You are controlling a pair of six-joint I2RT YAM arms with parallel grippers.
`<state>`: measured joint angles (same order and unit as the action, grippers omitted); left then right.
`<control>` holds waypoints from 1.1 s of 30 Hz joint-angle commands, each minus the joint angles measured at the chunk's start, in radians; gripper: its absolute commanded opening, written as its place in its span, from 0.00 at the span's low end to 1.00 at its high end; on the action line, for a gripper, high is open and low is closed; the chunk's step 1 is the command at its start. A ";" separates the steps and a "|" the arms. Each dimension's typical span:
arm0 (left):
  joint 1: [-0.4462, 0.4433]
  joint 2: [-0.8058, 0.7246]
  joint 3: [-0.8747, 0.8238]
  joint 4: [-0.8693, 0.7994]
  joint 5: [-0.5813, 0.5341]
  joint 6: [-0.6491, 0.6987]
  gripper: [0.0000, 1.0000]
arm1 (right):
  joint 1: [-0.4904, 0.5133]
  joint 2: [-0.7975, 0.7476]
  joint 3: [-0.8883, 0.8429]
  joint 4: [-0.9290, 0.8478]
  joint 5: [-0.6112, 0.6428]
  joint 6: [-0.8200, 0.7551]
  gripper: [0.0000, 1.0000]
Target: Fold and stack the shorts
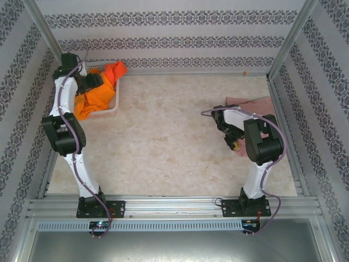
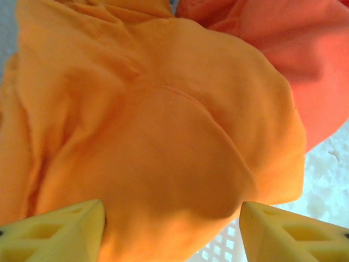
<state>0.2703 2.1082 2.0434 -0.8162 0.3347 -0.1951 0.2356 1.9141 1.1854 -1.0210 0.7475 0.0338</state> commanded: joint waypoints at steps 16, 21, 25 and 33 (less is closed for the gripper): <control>-0.028 -0.020 0.267 -0.199 -0.102 0.041 0.00 | 0.147 -0.320 0.149 -0.036 -0.072 0.009 0.98; -0.027 -0.129 0.271 -0.130 -0.137 0.007 0.00 | 0.160 -0.366 0.181 -0.026 -0.142 0.021 0.98; -0.026 -0.155 0.321 -0.123 -0.164 -0.015 0.00 | 0.160 -0.396 0.167 0.000 -0.217 0.036 0.98; -0.026 -0.065 0.431 -0.207 -0.209 -0.014 0.03 | 0.160 -0.427 0.121 0.065 -0.378 0.078 0.98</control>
<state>0.2440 1.9938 2.4481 -1.0008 0.1524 -0.1982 0.3889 1.5192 1.3293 -0.9863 0.4572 0.0765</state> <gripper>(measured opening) 0.050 0.977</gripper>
